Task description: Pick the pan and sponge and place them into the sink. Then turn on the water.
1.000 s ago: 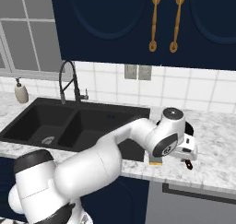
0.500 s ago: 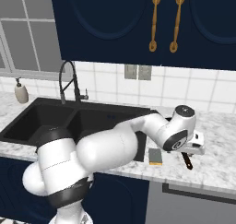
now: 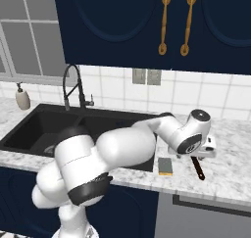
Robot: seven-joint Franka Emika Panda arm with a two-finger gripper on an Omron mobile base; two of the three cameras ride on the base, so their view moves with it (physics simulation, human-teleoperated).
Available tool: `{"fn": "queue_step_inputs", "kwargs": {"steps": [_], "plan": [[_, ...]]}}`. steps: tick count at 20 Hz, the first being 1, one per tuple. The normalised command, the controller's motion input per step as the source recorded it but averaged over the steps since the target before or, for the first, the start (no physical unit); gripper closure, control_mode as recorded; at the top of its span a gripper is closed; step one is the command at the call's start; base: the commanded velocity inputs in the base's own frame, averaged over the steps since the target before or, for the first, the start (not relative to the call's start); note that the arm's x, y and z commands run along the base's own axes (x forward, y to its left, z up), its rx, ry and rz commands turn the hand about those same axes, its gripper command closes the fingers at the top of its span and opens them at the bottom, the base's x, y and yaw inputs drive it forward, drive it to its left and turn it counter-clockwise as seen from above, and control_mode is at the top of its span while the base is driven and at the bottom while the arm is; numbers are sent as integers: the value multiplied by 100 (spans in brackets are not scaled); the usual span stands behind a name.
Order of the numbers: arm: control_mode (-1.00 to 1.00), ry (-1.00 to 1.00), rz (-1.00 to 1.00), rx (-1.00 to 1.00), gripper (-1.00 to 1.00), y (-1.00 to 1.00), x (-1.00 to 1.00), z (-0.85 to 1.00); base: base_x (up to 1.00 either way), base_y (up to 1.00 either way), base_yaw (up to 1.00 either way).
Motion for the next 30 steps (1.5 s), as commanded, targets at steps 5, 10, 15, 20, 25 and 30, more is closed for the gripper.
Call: {"fn": "queue_step_inputs", "kwargs": {"steps": [5,10,15,20,25,30], "plan": [[-100,0,11,1,-100,-8,36,-20,0,0,0],[-100,0,11,1,-100,-8,33,-23,0,0,0],[-100,0,11,2,-100,-12,30,-24,0,0,0],[-100,0,9,0,-100,-17,18,-34,0,0,0],[-100,0,8,0,-100,-18,25,-29,0,0,0],[-100,2,4,0,100,-12,8,-34,0,0,0]]}}
